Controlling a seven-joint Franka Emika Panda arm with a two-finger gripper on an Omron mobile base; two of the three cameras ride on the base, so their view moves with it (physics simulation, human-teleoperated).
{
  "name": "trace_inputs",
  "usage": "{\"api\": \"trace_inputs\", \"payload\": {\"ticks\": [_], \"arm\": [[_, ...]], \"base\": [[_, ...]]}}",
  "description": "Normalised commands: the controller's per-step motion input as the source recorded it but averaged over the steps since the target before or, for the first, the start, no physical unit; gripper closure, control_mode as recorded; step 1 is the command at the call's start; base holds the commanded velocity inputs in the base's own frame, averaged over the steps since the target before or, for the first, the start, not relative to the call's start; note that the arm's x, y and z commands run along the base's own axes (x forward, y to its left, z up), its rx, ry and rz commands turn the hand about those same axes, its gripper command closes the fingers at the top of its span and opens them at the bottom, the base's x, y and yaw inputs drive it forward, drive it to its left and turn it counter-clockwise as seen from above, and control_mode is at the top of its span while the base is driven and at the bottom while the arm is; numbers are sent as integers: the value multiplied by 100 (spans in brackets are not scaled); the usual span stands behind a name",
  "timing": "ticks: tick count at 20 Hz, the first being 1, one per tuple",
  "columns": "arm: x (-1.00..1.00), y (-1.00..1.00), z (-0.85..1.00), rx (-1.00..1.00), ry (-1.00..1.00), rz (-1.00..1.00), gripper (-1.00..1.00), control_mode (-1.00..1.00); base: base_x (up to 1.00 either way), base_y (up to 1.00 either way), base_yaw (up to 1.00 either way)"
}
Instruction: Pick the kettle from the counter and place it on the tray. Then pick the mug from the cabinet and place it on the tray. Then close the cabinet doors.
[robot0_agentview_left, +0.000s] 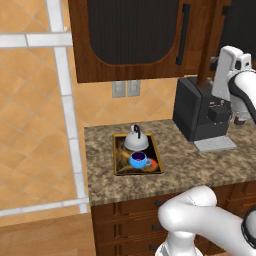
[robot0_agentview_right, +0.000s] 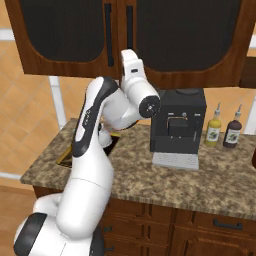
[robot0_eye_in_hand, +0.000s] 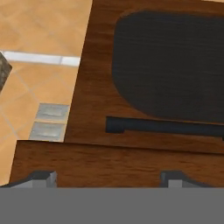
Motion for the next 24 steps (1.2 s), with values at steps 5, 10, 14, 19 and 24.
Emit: {"api": "trace_inputs", "payload": {"ticks": [5, 10, 14, 19, 24], "arm": [[86, -2, 0, -1, 15, 0, -100, -100], [71, -3, 0, -1, 14, 0, -100, -100], [52, -6, 0, -1, 2, 0, -100, -100], [33, -9, -6, -3, 0, -2, -100, -100], [34, -3, -8, -5, 0, -4, -100, -100]], "base": [[0, 0, 0], [0, 0, 0], [0, 0, 0], [0, 0, 0], [0, 0, 0]]}}
